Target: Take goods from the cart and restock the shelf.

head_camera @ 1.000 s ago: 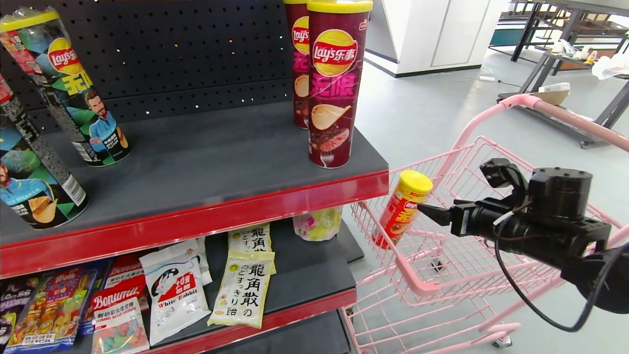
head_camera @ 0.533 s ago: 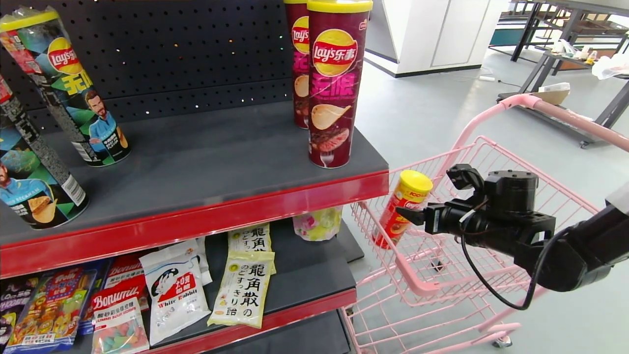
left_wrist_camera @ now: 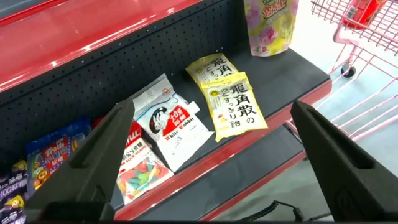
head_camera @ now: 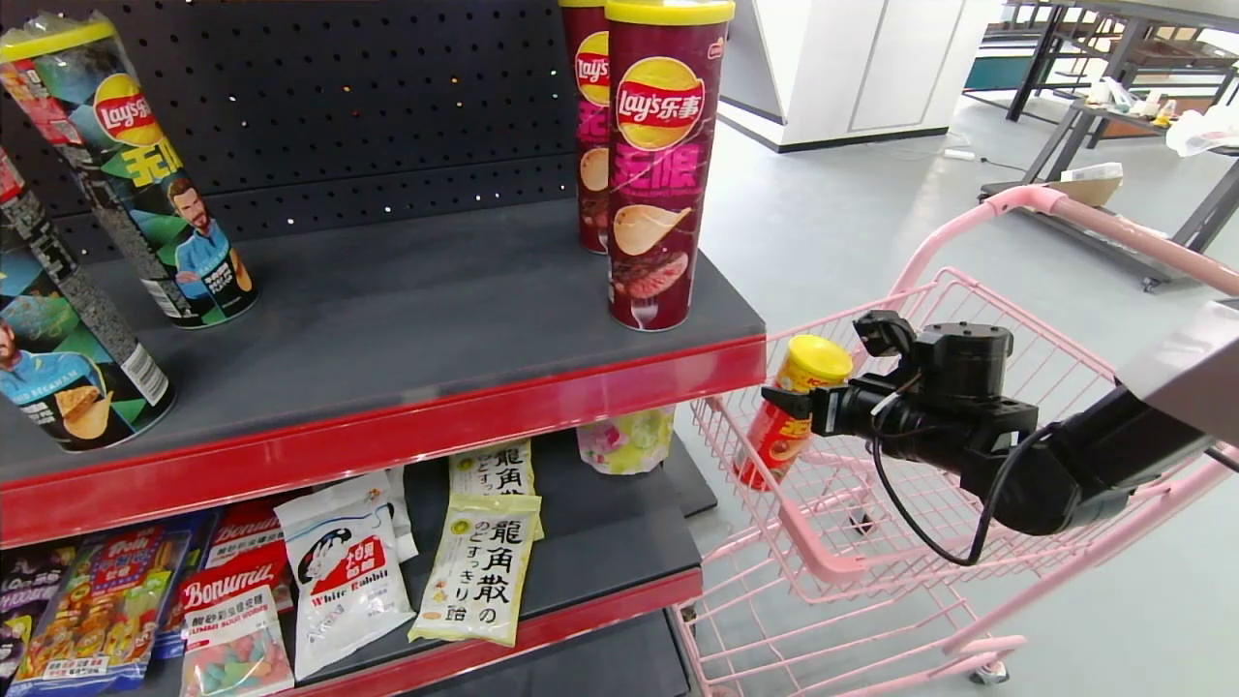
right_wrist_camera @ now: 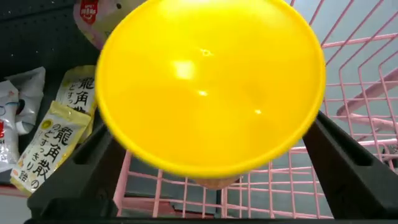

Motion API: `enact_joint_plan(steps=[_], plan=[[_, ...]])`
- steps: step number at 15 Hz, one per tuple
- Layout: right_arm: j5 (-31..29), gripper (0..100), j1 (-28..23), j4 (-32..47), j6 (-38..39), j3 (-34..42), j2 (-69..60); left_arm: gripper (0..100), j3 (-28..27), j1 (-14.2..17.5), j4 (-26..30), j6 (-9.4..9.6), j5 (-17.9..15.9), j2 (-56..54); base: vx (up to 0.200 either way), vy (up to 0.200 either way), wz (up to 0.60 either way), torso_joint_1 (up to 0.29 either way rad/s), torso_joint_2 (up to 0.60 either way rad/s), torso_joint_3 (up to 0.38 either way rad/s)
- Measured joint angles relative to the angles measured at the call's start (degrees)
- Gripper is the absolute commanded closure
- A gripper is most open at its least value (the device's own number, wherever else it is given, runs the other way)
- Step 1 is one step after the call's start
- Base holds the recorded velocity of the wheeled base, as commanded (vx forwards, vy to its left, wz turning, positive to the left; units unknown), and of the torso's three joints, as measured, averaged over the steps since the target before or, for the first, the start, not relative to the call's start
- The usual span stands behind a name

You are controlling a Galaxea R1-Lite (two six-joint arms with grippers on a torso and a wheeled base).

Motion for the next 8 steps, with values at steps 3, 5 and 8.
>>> enact_joint_plan(steps=[3, 5, 8], plan=[[-0.06, 100, 0.16, -0.22, 0.29, -2.56, 2.94, 0, -0.1, 0.0, 0.01, 0.0, 0.15, 0.06, 0.0, 0.0, 0.0, 0.0, 0.0, 0.0], [-0.22, 100, 0.16, -0.51, 0.89, -3.24, 4.02, 0, -0.41, 0.02, 0.0, 0.02, 0.23, 0.06, 0.0, 0.0, 0.0, 0.0, 0.0, 0.0], [-0.16, 100, 0.41, -0.05, 0.79, -2.06, 3.22, 0, -1.21, 0.0, 0.01, 0.07, -0.07, 0.74, 0.0, 0.0, 0.0, 0.0, 0.0, 0.0]])
